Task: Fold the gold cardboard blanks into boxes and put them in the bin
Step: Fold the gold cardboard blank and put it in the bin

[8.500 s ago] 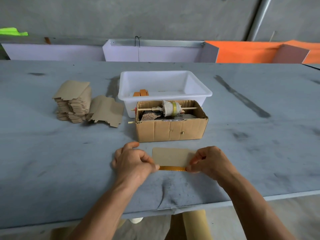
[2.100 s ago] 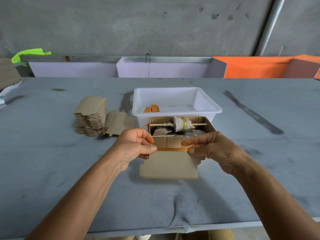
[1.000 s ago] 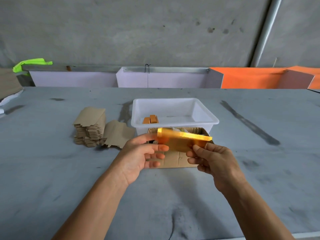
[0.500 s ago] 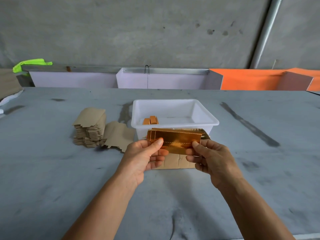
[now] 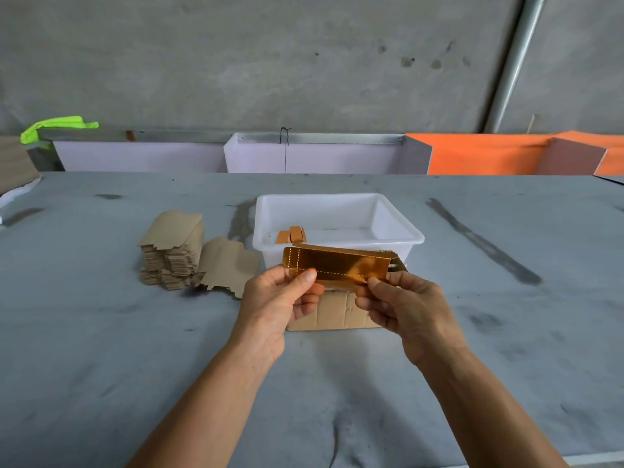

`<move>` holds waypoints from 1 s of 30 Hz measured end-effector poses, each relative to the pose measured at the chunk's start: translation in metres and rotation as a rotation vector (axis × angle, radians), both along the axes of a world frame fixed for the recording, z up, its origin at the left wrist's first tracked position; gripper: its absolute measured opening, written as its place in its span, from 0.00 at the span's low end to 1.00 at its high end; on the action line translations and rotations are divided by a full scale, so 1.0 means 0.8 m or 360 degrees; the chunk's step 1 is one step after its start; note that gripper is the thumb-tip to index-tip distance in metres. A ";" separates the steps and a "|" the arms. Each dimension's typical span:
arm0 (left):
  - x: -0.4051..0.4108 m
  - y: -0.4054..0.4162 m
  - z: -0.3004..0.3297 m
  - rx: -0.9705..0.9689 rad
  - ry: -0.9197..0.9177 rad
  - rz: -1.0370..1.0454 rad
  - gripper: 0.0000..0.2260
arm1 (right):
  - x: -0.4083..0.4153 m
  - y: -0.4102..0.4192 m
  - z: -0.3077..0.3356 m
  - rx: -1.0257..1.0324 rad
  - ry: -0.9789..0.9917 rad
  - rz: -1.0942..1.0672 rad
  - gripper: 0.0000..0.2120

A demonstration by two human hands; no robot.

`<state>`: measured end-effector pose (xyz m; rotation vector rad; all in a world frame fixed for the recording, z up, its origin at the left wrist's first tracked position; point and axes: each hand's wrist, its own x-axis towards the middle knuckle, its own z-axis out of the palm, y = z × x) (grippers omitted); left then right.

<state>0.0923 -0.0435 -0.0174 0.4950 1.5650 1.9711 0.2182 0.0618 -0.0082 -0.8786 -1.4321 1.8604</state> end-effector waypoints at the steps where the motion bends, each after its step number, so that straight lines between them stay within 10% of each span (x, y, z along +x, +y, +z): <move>1: 0.001 0.000 0.000 -0.0004 -0.0007 0.0001 0.02 | 0.000 0.001 -0.001 -0.0014 0.0001 0.0005 0.02; 30: 0.026 0.017 -0.015 0.0241 0.0031 0.0383 0.12 | -0.014 -0.018 -0.025 -0.0018 0.0444 -0.0233 0.22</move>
